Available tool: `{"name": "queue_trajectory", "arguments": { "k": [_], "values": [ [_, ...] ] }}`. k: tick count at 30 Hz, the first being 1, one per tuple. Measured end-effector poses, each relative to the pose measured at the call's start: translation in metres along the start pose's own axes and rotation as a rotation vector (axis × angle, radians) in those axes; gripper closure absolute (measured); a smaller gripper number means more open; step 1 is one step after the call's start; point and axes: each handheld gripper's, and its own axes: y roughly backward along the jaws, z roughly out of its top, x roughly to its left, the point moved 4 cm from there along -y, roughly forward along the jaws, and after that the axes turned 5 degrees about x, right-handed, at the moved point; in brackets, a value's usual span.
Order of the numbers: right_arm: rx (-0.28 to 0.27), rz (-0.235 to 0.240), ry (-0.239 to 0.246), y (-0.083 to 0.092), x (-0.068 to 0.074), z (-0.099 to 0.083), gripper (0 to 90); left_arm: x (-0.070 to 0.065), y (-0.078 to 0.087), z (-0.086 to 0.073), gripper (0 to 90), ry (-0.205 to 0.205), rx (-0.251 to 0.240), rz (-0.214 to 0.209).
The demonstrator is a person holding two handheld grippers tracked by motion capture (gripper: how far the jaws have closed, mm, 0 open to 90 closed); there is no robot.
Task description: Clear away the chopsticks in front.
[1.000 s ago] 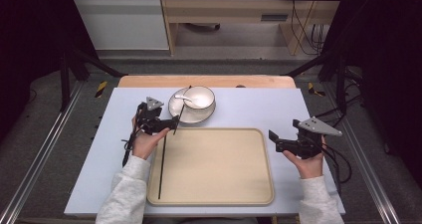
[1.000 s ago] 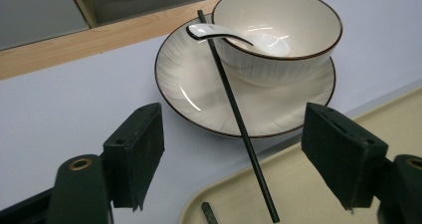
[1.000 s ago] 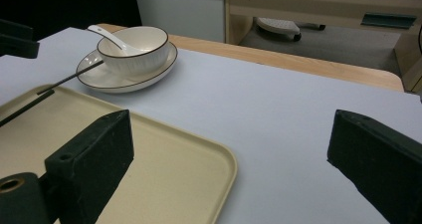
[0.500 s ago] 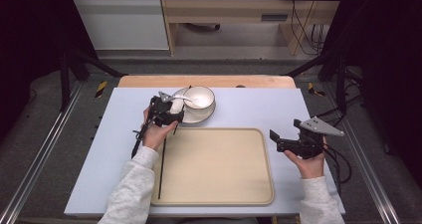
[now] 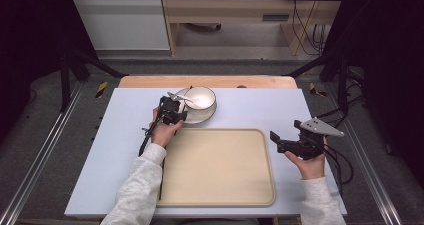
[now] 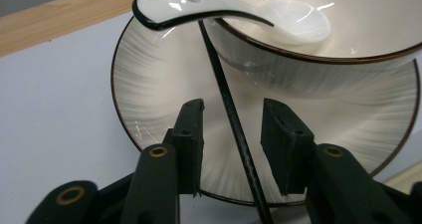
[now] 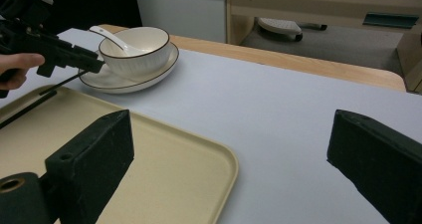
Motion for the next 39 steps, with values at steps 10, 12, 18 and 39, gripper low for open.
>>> {"name": "queue_trajectory", "arguments": {
  "k": [10,12,18,39],
  "values": [
    [0.004,0.0,-0.005,-0.001,0.0,-0.001,4.8,0.006,-0.011,-0.002,77.5,0.051,-0.004,-0.015],
    [0.003,-0.002,-0.005,-0.001,0.0,-0.001,4.9,0.007,-0.011,-0.002,79.8,0.058,-0.01,-0.013],
    [0.004,-0.003,-0.003,-0.001,-0.001,-0.001,4.9,0.009,-0.009,-0.002,85.1,0.077,-0.009,0.016],
    [0.003,-0.008,-0.001,0.0,-0.001,-0.001,4.9,0.031,0.035,-0.011,85.5,0.139,-0.045,0.095]
  ]
}}
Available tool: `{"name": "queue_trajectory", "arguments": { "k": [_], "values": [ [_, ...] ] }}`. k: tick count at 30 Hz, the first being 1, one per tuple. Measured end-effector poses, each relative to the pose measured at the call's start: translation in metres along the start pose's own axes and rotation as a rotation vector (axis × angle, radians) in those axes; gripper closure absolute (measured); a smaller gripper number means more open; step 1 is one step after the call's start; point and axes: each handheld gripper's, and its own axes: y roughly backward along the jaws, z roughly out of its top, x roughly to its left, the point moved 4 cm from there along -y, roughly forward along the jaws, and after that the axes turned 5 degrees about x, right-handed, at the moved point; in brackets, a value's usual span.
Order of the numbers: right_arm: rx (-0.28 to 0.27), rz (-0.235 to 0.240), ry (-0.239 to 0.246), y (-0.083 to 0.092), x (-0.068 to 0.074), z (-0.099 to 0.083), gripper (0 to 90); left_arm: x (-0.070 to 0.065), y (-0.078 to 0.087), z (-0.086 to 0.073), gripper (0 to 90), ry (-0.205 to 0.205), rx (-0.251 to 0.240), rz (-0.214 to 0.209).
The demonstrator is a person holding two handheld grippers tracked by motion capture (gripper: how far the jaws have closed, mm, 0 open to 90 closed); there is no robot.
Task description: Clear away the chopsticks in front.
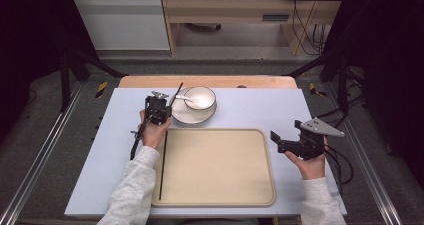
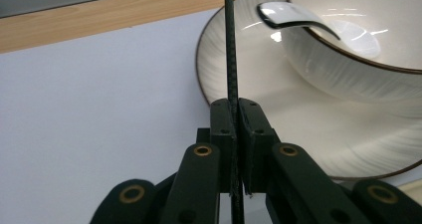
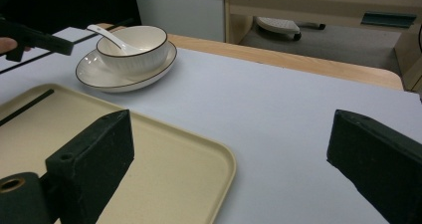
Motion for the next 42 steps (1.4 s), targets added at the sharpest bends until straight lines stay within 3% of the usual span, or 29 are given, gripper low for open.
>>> {"name": "queue_trajectory", "arguments": {
  "k": [7,13,21,29,35,40,42],
  "values": [
    [0.001,0.001,-0.001,0.0,0.001,0.0,4.8,0.016,0.019,-0.012,85.5,0.042,-0.019,0.034],
    [0.002,-0.004,0.001,0.0,0.0,0.0,4.7,0.018,0.032,-0.025,85.5,0.061,-0.033,0.059],
    [0.004,-0.001,0.005,0.0,0.0,-0.001,4.7,0.02,0.052,-0.046,85.5,0.126,-0.059,0.05],
    [0.0,-0.001,0.0,0.001,0.001,0.0,4.7,0.013,0.075,-0.057,85.4,0.142,-0.088,0.069],
    [-0.008,0.002,-0.005,0.003,0.0,0.0,4.7,0.007,0.09,-0.07,85.4,0.156,-0.107,0.107],
    [-0.01,0.004,-0.005,0.003,0.001,0.001,4.7,-0.004,0.1,-0.082,85.4,0.187,-0.133,0.085],
    [-0.01,0.004,-0.003,0.003,0.001,0.001,4.7,-0.012,0.102,-0.086,85.4,0.178,-0.136,0.081]
  ]
}}
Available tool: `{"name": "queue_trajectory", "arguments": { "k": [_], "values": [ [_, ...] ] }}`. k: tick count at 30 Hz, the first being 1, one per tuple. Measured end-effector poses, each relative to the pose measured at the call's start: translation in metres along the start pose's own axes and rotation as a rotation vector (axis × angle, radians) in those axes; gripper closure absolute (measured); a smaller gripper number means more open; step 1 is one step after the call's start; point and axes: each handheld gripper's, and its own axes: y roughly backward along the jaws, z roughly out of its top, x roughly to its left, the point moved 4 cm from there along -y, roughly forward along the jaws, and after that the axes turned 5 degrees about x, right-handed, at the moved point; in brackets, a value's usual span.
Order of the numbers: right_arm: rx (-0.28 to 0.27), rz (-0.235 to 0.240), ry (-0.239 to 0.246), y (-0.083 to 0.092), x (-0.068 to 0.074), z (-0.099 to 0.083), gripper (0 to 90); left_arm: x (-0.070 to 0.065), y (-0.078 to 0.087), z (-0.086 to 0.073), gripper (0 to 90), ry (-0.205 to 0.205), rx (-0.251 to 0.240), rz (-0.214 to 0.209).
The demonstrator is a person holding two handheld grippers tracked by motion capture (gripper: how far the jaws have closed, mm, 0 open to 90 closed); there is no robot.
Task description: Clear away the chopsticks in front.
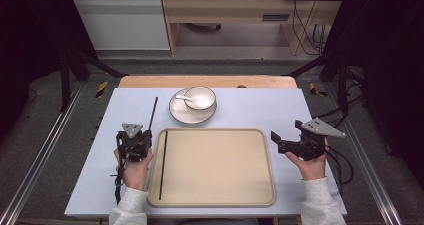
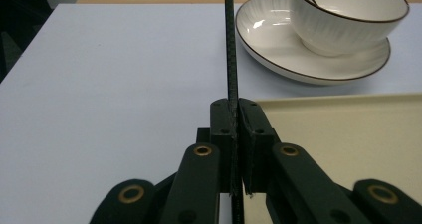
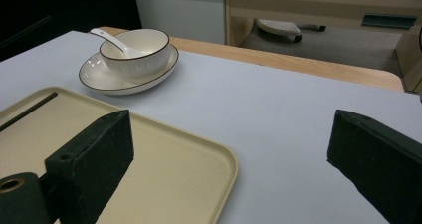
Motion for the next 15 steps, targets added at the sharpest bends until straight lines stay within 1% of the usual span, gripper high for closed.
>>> {"name": "queue_trajectory", "arguments": {
  "k": [1,6,9,14,15],
  "values": [
    [0.002,0.001,-0.001,0.0,0.0,0.0,4.7,-0.003,0.001,-0.001,85.4,0.007,-0.006,-0.004],
    [0.0,0.001,0.0,0.0,0.001,0.0,4.7,-0.017,0.005,-0.011,85.4,0.008,-0.009,-0.017],
    [0.002,0.003,-0.001,0.0,0.001,0.0,4.7,-0.024,0.008,-0.019,85.4,0.029,-0.01,-0.039],
    [0.0,0.001,0.003,0.001,0.001,0.001,4.7,-0.034,0.011,-0.032,85.4,0.038,-0.003,-0.052],
    [-0.001,0.001,0.002,0.001,0.001,0.001,4.7,-0.036,0.012,-0.036,85.4,0.045,-0.003,-0.061]
  ]
}}
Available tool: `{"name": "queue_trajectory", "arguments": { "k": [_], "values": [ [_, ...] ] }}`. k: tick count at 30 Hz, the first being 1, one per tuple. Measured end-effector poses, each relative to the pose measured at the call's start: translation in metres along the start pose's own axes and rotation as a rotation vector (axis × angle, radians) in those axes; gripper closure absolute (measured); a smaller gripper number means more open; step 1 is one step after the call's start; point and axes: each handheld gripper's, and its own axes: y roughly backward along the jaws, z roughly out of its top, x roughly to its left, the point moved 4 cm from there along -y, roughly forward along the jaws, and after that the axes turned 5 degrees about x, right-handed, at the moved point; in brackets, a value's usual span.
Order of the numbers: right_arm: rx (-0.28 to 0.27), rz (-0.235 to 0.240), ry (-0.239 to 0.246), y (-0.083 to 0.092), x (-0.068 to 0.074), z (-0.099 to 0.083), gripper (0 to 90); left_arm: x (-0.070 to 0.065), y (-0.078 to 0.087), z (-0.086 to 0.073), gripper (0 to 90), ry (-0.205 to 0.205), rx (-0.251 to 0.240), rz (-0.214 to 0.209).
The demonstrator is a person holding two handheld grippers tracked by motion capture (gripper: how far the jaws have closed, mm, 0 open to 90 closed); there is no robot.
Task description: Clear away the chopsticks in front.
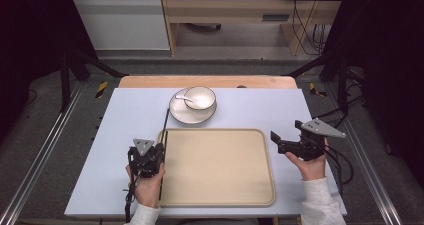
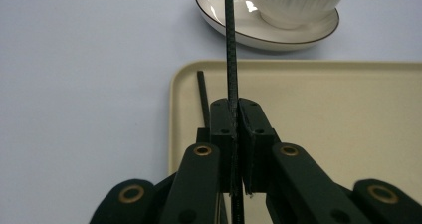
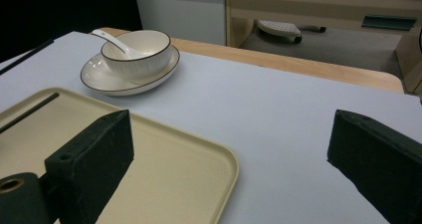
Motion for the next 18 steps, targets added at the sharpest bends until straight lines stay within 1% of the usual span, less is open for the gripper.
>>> {"name": "queue_trajectory", "arguments": {
  "k": [3,11,15,17,18],
  "values": [
    [-0.003,0.0,0.0,0.001,0.0,0.001,4.7,-0.005,0.0,-0.01,85.4,0.004,0.005,-0.005],
    [0.003,0.001,0.003,-0.001,0.002,0.0,4.7,-0.01,-0.004,-0.03,85.4,0.025,0.044,-0.025],
    [0.008,0.002,0.006,-0.002,0.002,-0.001,4.7,-0.014,-0.004,-0.035,85.4,0.017,0.059,-0.025],
    [0.007,0.001,0.006,-0.003,0.003,-0.001,4.7,-0.017,-0.005,-0.037,85.4,0.012,0.077,-0.031],
    [0.007,0.004,0.002,-0.003,0.003,-0.001,4.7,-0.02,-0.005,-0.039,85.4,0.003,0.082,-0.028]
  ]
}}
